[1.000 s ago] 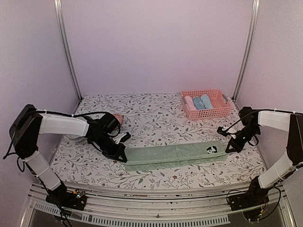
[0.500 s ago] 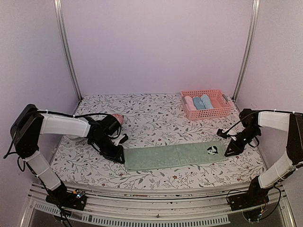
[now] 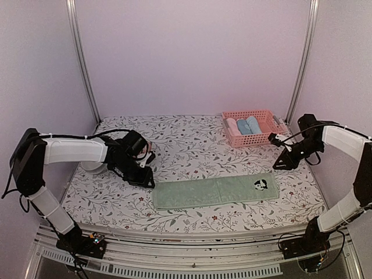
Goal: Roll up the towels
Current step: Move the towel to the center of the board.
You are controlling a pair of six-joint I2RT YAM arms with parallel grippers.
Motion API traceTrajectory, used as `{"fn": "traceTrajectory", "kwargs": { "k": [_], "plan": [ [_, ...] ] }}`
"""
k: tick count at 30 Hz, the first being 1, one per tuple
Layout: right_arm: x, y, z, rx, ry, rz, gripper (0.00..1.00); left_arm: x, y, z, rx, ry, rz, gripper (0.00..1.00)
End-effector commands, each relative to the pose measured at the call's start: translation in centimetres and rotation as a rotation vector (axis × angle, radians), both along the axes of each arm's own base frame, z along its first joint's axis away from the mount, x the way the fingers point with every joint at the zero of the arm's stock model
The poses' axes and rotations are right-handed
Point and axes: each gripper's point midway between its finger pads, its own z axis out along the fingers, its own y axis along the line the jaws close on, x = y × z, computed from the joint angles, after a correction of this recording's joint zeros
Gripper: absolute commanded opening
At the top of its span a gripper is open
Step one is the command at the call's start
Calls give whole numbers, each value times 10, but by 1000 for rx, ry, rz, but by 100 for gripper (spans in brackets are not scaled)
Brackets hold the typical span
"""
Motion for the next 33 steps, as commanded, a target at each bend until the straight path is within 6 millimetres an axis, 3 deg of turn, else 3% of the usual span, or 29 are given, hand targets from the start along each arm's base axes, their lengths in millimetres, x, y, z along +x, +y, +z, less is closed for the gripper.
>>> {"fn": "traceTrajectory", "kwargs": {
  "k": [1,9,15,20,24,27,33],
  "plan": [
    [22,-2,-24,21,58,-121,26,12,-3,-5,-9,0,50,37],
    [22,0,-73,16,193,-169,9,19,-3,-24,-8,-10,77,35],
    [20,-4,-109,-90,246,-190,6,21,3,-41,44,-6,76,20],
    [31,-19,-123,-193,233,-257,6,25,13,-53,115,-16,72,9],
    [48,-31,-124,-251,197,-311,6,34,13,-52,115,-41,83,5],
    [57,-23,-117,-213,192,-305,7,44,7,-42,93,-72,86,5],
    [68,-2,-76,-93,138,-254,11,54,-8,-2,18,-173,83,15]
  ]
}}
